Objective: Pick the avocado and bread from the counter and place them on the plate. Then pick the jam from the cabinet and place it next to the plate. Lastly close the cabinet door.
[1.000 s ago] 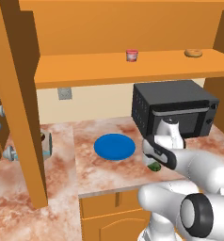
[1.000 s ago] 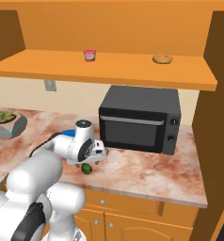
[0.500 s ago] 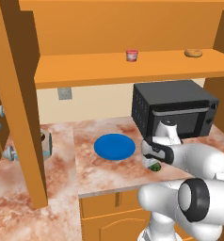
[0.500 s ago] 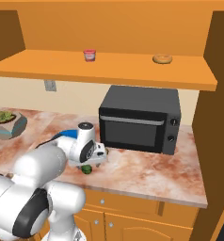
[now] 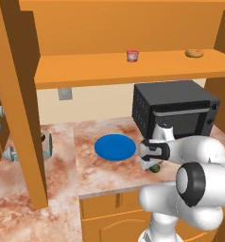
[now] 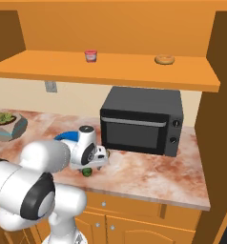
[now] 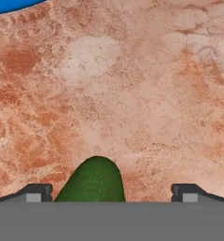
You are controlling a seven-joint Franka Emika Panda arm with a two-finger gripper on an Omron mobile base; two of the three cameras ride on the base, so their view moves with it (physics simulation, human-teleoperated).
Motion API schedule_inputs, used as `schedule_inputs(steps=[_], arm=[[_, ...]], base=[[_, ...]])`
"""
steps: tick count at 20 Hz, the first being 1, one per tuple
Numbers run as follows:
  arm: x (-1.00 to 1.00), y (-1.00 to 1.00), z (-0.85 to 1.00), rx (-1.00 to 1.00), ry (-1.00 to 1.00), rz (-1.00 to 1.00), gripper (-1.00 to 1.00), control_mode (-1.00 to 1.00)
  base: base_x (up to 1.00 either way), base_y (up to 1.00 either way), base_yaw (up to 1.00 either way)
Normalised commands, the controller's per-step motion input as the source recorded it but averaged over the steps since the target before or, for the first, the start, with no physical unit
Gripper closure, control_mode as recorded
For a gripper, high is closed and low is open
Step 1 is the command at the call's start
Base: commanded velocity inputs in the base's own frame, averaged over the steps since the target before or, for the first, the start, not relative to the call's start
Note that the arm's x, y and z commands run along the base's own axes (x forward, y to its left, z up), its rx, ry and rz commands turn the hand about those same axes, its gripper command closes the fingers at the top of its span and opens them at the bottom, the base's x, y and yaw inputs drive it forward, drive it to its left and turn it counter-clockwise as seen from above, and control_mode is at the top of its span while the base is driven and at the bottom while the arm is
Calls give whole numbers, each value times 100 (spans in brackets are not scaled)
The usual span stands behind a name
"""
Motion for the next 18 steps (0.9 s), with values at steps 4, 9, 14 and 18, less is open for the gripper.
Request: schedule_inputs(steps=[4,9,14,18], arm=[[9,15,-38,-2,0,0,-100,-100],[2,10,-41,0,3,0,100,-100],[-16,-2,-45,0,7,-3,100,-100],[-35,-1,-40,0,1,-8,100,-100]], base=[[0,0,0],[0,0,0],[0,0,0],[0,0,0]])
